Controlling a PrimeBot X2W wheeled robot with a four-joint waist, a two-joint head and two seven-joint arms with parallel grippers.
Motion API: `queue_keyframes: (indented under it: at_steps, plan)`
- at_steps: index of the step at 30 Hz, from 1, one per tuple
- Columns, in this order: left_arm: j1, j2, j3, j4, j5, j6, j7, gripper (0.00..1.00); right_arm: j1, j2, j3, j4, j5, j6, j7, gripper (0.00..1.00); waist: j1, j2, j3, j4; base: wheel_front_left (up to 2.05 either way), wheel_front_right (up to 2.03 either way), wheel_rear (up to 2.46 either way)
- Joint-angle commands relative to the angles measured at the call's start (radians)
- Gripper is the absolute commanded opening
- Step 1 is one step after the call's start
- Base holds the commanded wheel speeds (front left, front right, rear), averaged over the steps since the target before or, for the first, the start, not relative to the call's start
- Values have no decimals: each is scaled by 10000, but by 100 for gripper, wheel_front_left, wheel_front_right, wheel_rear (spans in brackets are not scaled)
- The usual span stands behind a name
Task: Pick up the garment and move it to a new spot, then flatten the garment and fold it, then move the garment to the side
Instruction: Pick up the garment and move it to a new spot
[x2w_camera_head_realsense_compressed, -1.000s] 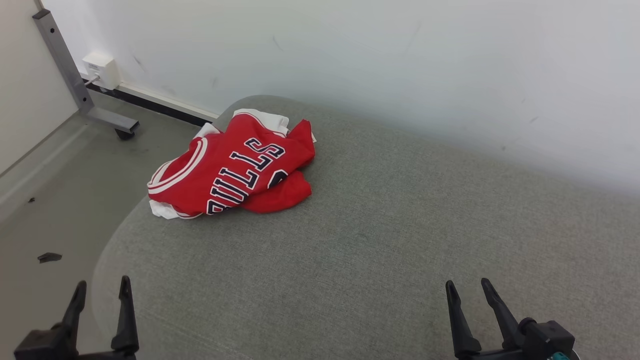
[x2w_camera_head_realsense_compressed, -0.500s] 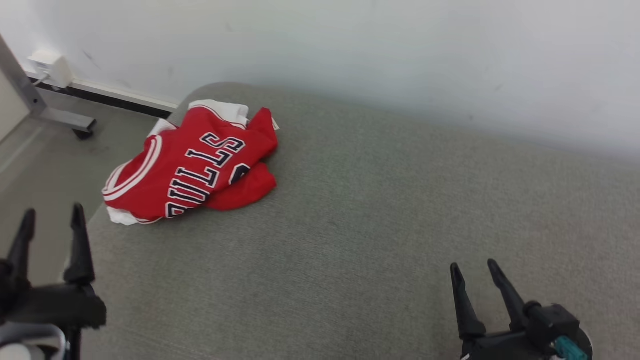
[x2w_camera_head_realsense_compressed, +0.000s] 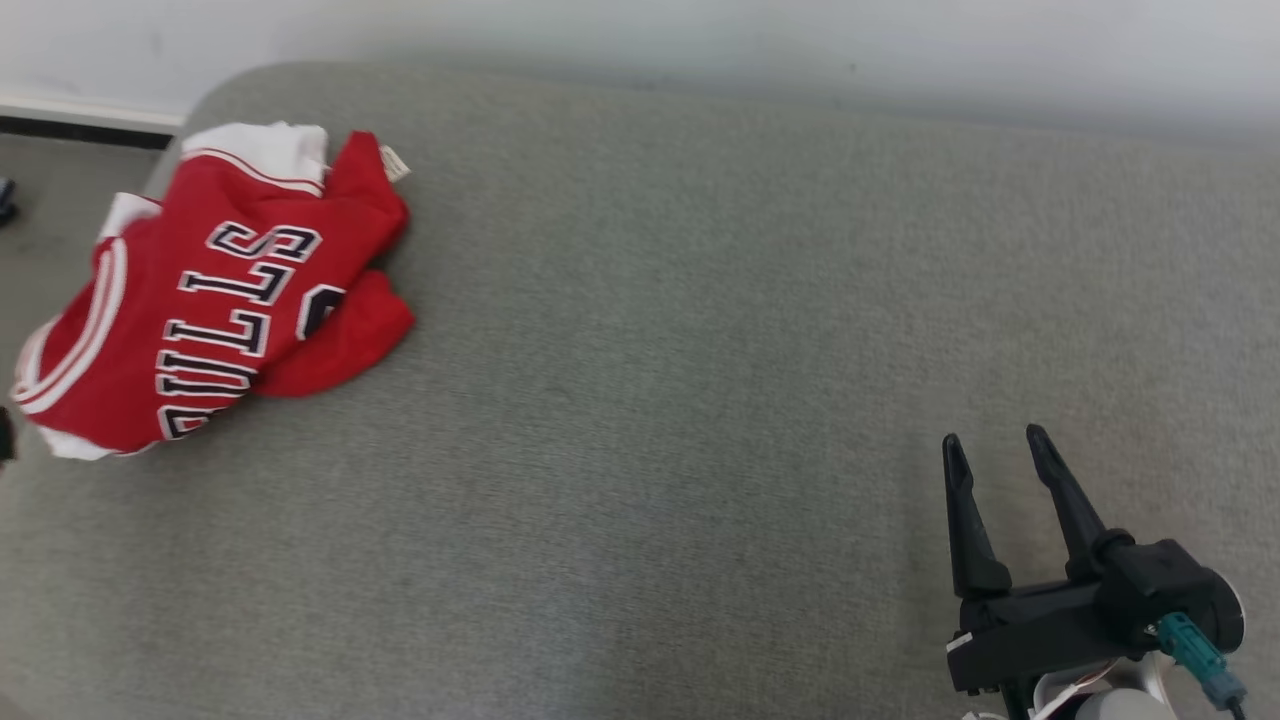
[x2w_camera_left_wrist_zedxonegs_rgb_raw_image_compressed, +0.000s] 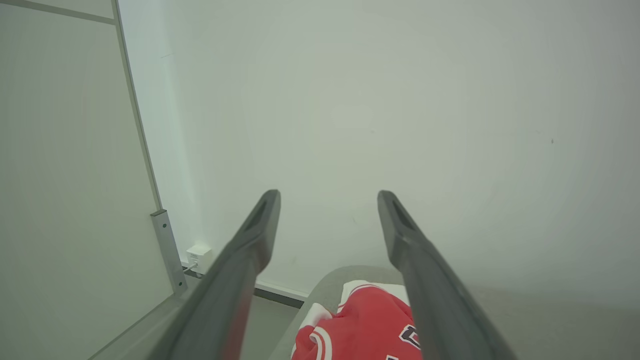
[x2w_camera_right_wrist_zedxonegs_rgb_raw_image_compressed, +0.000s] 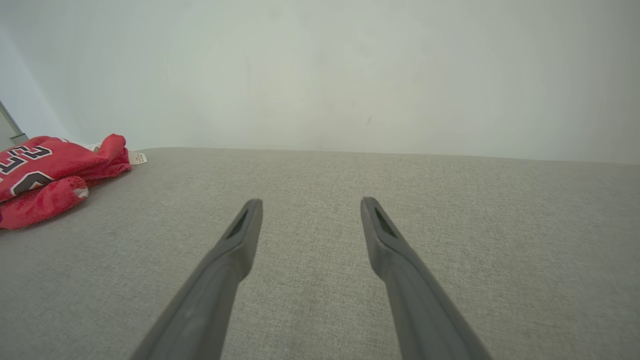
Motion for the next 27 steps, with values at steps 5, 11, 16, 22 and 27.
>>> queue_keyframes:
  at_steps: [5,11,16,22,27]
  plan:
    - [-1152,676,49,787,-301,-129,-21,100,-298,-22,-266,-411,-276,33,88,100,-1,-1,1549,-1318,0,0,0]
    - [-2175,1223,-357,1999,-707,-270,255,100,-319,-21,-564,-845,-428,33,177,100,-1,-1,2023,-1576,0,0,0]
    - [-2853,1656,-1020,3306,-1122,-273,714,100,-413,-21,-655,-1059,-504,33,264,100,-1,-1,2235,-1702,0,0,0]
    - [-3254,2117,-2267,4493,-2271,-279,1775,100,-453,-22,-715,-1221,-532,32,328,100,-1,-1,2331,-1782,0,0,0]
    - [-3325,2380,-3276,5024,-3148,-281,2744,100,-490,-22,-695,-1210,-512,33,305,100,-1,-1,2370,-1881,0,0,0]
